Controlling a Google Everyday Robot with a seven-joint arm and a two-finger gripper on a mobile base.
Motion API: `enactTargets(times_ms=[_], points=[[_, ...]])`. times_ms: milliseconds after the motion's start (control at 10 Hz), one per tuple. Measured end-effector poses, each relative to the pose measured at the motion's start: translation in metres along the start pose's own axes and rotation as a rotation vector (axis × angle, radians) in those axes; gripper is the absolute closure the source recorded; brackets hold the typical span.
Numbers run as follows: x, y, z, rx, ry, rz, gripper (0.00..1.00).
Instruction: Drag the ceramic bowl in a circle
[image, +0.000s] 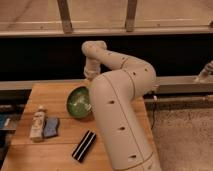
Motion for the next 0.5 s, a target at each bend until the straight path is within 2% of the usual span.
enactTargets(times_ms=[100,300,500], points=[[-0.003,0.009,0.001,0.002,0.001,-0.024,1.00],[-0.002,0.050,0.007,0.002,0.009,-0.097,1.00],[0.017,0.075,0.014,-0.009,0.018,-0.105,1.00]])
